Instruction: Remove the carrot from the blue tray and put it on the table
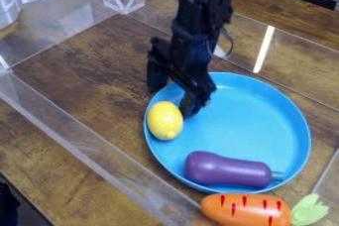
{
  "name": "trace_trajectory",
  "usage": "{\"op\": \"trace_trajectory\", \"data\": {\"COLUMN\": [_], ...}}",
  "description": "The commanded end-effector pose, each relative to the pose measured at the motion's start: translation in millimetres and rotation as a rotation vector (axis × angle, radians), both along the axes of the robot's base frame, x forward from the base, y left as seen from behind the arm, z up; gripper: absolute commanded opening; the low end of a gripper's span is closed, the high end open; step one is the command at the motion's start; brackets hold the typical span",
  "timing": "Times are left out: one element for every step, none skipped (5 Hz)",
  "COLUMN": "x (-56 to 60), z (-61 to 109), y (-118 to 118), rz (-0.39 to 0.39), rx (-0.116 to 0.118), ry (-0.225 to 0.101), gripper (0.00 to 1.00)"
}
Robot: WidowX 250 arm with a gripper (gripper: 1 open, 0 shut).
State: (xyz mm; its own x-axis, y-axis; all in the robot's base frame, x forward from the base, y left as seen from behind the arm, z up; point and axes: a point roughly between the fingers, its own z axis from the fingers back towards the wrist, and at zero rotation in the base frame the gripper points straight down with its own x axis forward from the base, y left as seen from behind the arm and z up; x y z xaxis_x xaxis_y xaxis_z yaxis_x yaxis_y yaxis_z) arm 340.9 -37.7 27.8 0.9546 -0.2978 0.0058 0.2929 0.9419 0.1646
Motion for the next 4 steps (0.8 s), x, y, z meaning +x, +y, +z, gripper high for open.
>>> {"op": "trace_trajectory", "data": {"x": [11.3,16.3,21.0,25.5], "z": [1.5,0.0,11.4,26.3], "y": [-11,-13,-12,-7], "rz": [-0.033,-0.012,0.002,0.018], "rx": [-0.005,-0.003,0.006,0.020], "ry": [-0.023,-0.012,-0.017,-0.027], "gripper": [1.00,0.00,0.00,0.00]}}
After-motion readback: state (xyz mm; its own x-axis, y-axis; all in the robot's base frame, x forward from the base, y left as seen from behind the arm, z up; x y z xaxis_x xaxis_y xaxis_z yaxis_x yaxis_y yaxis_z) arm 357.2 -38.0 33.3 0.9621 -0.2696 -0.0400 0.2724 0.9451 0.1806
